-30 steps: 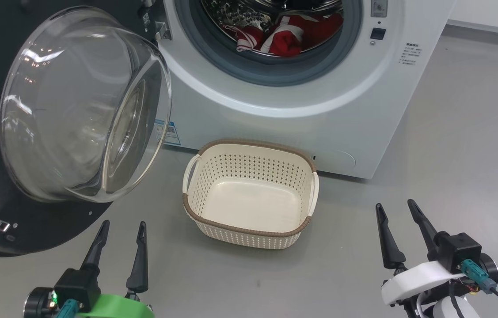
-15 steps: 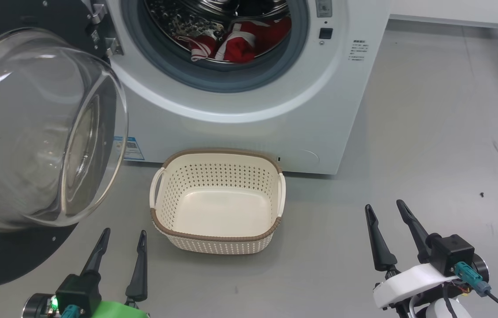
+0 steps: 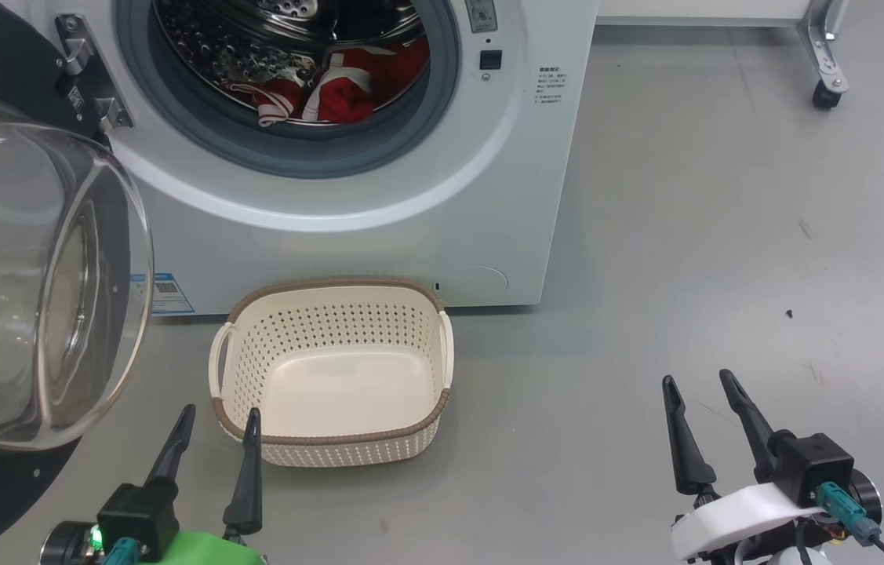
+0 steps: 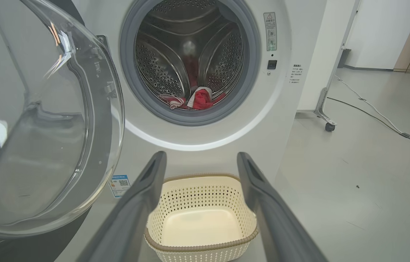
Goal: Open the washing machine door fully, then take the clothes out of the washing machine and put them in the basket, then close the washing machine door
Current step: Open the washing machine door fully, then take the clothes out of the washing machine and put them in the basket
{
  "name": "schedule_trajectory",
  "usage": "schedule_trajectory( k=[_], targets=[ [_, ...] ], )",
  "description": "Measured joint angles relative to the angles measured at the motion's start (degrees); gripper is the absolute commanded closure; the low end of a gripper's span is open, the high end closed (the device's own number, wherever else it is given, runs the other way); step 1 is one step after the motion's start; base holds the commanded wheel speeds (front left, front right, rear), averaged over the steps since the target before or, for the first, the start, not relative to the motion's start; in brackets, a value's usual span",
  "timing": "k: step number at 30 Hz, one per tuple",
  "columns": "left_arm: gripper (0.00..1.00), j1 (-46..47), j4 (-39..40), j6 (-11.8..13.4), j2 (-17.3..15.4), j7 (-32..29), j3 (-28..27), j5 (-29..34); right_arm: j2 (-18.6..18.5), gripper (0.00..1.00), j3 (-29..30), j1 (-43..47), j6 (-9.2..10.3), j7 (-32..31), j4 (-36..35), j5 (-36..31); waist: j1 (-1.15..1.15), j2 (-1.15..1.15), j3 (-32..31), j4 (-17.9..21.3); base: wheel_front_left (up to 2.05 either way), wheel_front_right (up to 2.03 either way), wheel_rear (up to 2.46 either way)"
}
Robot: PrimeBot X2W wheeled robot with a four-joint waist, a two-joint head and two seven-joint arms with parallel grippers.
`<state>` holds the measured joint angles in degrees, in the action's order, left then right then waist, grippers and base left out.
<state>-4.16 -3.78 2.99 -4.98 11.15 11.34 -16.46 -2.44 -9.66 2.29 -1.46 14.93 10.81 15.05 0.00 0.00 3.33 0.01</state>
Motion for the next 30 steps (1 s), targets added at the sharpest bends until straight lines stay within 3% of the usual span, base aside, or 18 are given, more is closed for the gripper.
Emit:
schedule_trajectory(
  k=[30],
  targets=[
    [0.00,-0.6,-0.1,0.0,-0.1,-2.0,0.3,-0.2,0.0,0.00,0.4,1.8,1.18,0.0,-1.2,0.1,0.00,0.00,-1.3,0.9,0.00,0.00,0.00]
  ],
)
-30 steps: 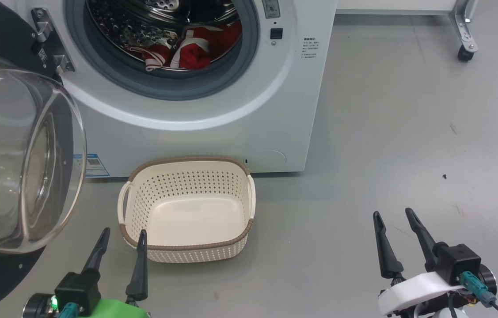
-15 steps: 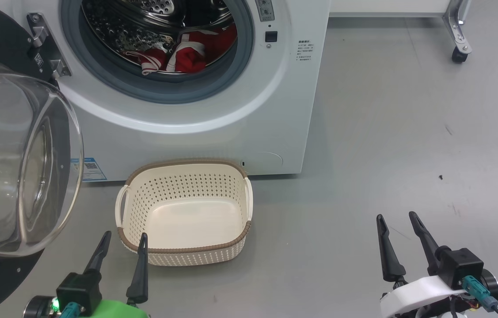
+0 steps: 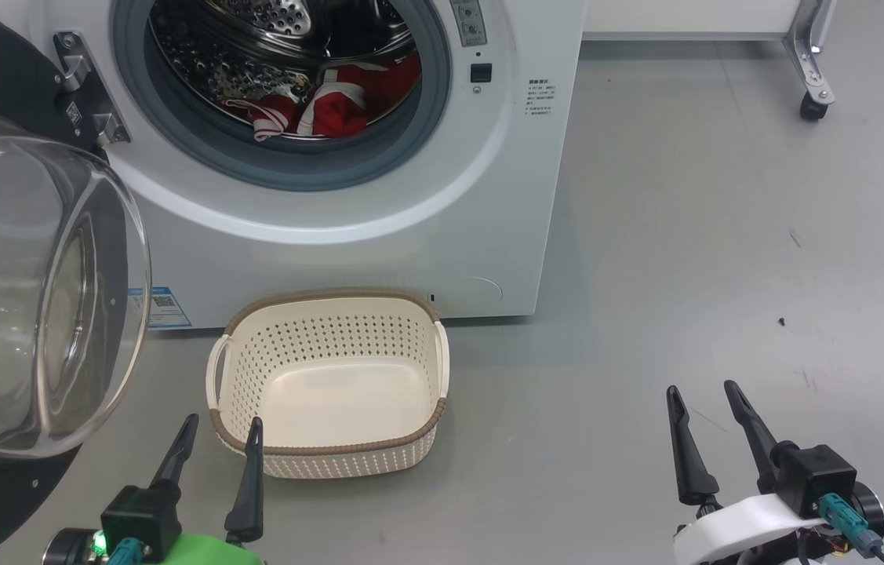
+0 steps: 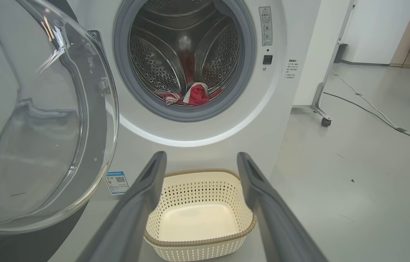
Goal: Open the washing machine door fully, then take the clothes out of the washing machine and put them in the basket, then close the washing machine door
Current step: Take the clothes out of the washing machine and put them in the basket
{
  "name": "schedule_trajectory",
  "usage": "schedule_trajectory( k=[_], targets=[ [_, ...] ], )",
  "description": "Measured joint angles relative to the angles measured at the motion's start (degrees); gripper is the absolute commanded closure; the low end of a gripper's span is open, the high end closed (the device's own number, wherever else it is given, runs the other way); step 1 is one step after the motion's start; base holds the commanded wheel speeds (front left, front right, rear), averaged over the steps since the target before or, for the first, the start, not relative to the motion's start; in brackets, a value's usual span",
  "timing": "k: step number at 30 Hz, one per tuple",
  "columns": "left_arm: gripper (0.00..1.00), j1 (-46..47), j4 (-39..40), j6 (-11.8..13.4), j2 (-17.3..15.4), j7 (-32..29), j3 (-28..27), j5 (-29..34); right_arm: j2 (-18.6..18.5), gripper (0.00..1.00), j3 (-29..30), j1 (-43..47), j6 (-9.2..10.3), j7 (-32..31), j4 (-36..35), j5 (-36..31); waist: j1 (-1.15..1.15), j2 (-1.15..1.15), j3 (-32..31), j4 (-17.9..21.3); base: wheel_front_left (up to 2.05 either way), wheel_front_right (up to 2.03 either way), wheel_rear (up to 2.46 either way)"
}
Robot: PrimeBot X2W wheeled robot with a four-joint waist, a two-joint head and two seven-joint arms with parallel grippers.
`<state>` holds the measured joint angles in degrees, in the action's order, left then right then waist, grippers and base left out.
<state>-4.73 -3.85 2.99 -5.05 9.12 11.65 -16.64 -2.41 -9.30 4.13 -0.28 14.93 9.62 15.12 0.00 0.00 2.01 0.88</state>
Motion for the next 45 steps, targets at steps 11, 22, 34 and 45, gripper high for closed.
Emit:
schedule_trajectory(
  k=[11,22,34,45],
  targets=[
    [0.00,-0.1,0.0,0.0,0.0,-0.6,0.8,0.0,0.0,0.00,0.0,0.3,0.02,0.0,-0.3,0.4,0.00,0.00,-0.5,0.1,0.02,-0.04,0.02],
    [0.00,-0.3,0.5,0.3,0.0,-0.5,0.9,0.0,0.0,0.00,0.0,0.8,0.44,0.0,-0.3,0.4,0.00,0.00,-0.3,0.3,0.40,-0.40,0.00],
    [0.00,-0.3,0.7,0.3,0.0,-0.5,1.1,0.0,0.0,0.00,0.0,0.8,0.44,0.0,-0.3,0.4,0.00,0.00,0.2,0.2,0.89,-0.89,0.00],
    [0.00,-0.3,0.8,0.3,0.0,-0.2,1.2,0.1,0.0,0.00,-0.1,0.8,0.44,0.0,-0.2,0.5,0.00,0.00,0.3,0.0,0.99,-0.99,0.00]
  ],
)
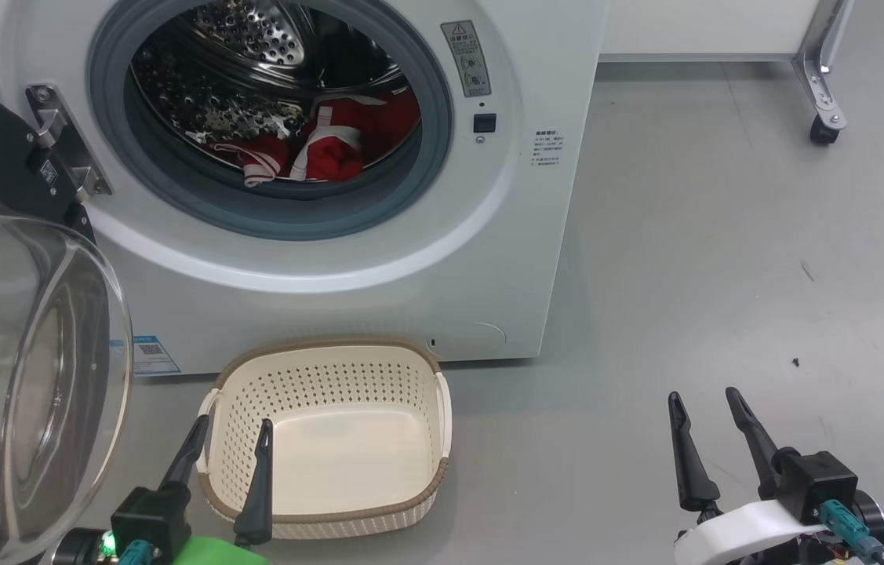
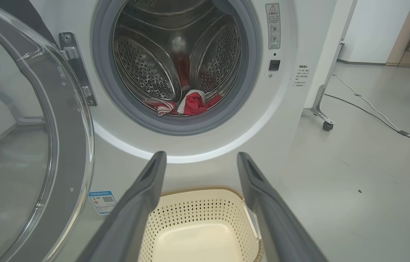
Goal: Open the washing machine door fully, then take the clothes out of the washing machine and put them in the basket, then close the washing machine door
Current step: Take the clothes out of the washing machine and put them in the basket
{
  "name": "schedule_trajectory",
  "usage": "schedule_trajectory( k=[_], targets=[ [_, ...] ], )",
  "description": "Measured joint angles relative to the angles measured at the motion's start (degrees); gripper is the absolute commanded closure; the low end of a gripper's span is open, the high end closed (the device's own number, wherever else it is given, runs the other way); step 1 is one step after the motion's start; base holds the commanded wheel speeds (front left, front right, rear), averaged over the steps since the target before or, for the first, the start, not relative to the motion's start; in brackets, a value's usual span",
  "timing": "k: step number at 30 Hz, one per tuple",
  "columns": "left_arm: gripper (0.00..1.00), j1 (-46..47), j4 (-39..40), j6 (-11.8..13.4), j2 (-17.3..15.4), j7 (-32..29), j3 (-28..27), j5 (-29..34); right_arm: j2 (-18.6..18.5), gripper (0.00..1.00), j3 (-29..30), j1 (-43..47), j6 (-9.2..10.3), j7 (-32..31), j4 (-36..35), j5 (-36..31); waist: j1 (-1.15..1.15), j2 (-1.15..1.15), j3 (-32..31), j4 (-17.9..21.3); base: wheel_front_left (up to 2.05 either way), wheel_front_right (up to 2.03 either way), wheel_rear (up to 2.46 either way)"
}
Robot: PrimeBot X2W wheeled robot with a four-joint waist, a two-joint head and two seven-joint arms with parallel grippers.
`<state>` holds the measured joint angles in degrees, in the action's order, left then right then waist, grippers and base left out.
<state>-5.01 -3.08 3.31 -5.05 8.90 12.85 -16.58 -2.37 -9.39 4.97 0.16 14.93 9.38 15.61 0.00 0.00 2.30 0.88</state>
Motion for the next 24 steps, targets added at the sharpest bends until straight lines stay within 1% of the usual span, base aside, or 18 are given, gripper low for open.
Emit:
schedule_trajectory(
  k=[11,24],
  targets=[
    [0.00,0.0,0.0,0.4,0.0,0.0,0.0,0.0,0.0,0.00,-0.2,0.0,0.00,0.0,0.2,0.0,0.00,0.00,-0.2,0.0,0.57,-0.57,0.00],
    [0.00,0.0,-0.1,0.4,0.0,0.0,0.3,0.0,0.0,0.00,-0.4,0.0,0.00,0.0,0.4,0.0,0.00,0.00,-0.3,0.1,0.11,-0.11,0.00]
  ],
)
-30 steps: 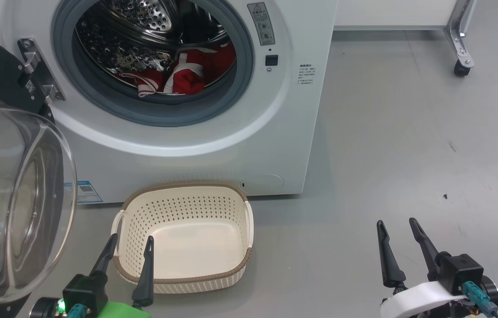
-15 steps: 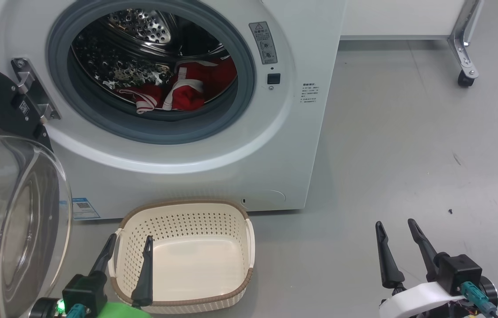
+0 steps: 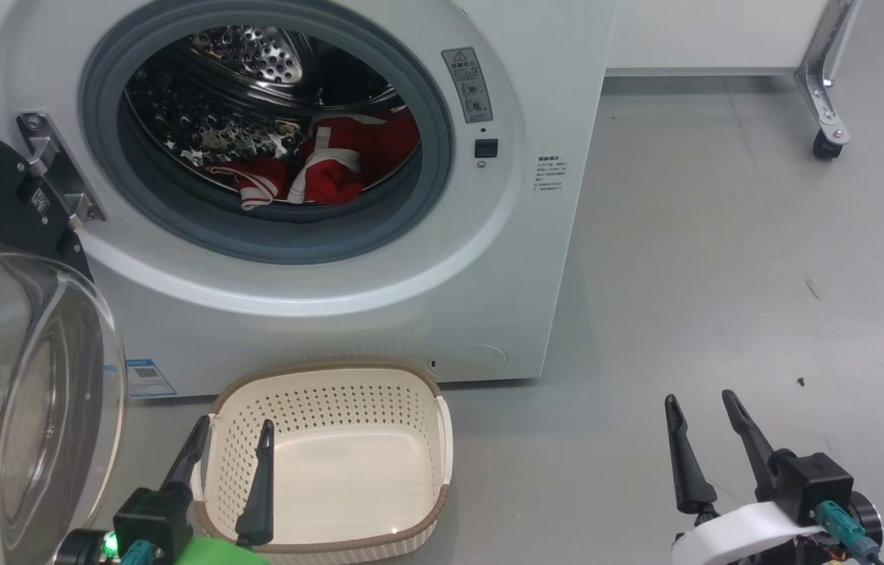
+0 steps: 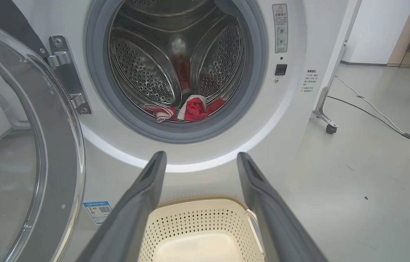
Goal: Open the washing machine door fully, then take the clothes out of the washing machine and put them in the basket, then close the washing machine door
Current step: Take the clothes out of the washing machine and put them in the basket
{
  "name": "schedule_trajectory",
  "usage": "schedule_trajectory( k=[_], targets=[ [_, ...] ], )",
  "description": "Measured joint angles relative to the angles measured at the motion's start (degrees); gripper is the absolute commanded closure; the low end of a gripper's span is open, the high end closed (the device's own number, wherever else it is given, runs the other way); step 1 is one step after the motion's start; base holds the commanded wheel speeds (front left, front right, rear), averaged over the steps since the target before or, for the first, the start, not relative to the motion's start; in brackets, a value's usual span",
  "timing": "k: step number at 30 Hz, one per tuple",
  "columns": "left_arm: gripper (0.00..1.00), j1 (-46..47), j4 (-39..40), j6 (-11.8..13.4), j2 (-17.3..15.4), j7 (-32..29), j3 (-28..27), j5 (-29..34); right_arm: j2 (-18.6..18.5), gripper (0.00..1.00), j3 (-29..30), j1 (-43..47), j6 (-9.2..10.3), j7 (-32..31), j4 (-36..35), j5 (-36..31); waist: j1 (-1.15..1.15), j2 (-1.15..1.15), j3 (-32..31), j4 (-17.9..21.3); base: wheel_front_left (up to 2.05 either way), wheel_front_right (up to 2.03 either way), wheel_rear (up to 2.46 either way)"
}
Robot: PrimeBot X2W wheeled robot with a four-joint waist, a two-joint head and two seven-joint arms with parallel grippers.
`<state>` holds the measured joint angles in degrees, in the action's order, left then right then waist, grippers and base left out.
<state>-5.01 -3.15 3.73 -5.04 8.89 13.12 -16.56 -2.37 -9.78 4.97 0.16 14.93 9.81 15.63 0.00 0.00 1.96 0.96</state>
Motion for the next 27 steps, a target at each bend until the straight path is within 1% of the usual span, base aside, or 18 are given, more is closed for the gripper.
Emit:
schedule_trajectory(
  k=[10,16,21,27],
  targets=[
    [0.00,0.0,0.0,0.0,0.0,-0.3,0.4,0.1,0.0,0.00,0.0,0.0,-0.01,0.0,-0.1,0.0,0.00,0.00,0.4,0.0,0.00,0.00,0.00],
    [0.00,0.4,0.0,0.0,0.2,-1.1,1.7,0.1,0.0,0.00,-0.4,-0.1,-0.08,0.0,-1.0,0.0,0.00,0.00,2.5,0.1,0.00,0.00,0.00],
    [0.00,4.1,-0.9,-0.6,0.7,-1.8,2.5,-0.1,0.0,0.00,-0.8,-1.4,-0.41,0.0,-2.6,-0.4,0.00,0.00,5.2,0.3,0.00,0.00,0.00],
    [0.00,9.9,-4.5,-1.4,1.1,-4.0,3.1,-1.2,0.0,0.00,-2.2,-3.4,-0.96,0.0,-4.0,-1.2,0.00,0.00,9.3,1.0,0.00,0.00,0.00]
  ],
)
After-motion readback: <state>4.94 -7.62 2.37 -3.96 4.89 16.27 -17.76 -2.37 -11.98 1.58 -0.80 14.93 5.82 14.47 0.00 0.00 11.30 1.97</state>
